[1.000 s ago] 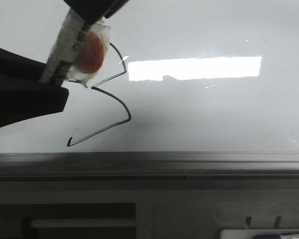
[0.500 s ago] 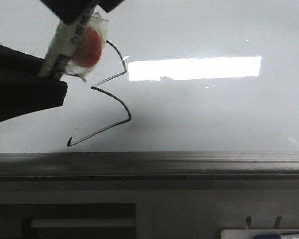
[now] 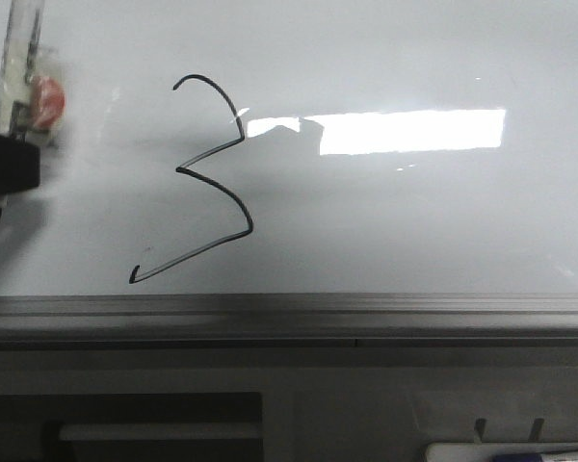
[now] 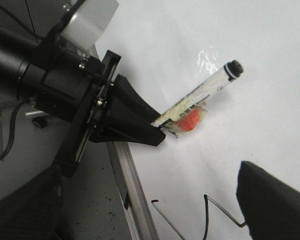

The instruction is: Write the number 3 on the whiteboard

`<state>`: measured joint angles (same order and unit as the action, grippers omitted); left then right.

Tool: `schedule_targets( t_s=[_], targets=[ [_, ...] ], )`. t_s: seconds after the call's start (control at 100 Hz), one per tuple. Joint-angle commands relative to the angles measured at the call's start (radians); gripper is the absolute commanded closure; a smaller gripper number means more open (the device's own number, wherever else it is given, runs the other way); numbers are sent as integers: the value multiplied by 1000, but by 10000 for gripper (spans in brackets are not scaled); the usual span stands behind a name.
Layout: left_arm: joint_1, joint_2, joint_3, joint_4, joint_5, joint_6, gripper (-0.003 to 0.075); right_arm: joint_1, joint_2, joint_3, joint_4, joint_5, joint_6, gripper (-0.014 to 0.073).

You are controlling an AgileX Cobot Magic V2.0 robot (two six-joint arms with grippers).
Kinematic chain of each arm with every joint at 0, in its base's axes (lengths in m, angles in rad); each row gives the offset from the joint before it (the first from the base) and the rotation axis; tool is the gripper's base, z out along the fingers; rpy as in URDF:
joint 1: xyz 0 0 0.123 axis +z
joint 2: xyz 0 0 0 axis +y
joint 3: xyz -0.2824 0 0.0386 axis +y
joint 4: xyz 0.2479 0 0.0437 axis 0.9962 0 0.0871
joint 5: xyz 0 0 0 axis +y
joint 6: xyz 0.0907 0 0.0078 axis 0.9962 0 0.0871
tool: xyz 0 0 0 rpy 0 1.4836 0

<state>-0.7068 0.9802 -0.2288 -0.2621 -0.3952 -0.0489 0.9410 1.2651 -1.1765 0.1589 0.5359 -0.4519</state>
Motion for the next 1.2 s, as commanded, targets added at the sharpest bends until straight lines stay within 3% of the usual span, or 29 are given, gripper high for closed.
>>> schedule_targets(
  t_s=[0.0, 0.18, 0.74, 0.84, 0.92, 1.0, 1.08, 1.19],
  targets=[
    [-7, -5, -30, -90, 30, -16, 741, 0, -33, -36, -4, -71, -9, -35],
    [-7, -5, -30, -95, 111, -110, 741, 0, -33, -36, -4, -71, -9, -35],
    [-7, -5, -30, -95, 96, -112, 737, 0, -33, -36, -4, -68, -9, -35],
    [-7, -5, -30, -92, 70, -112, 650, 0, -33, -36, -4, -63, -9, -35],
    [-7, -5, -30, -92, 41, -112, 484, 0, -33, -36, -4, -51, -9, -35],
    [-7, -5, -30, -92, 12, -112, 369, 0, -33, -36, -4, -42, -9, -35],
    [-7, -7, -30, -92, 1, -112, 323, 0, -33, -36, -4, -40, -9, -35],
    [-7, -28, -30, -92, 0, -112, 323, 0, -33, -36, -4, -40, -9, -35]
  ],
)
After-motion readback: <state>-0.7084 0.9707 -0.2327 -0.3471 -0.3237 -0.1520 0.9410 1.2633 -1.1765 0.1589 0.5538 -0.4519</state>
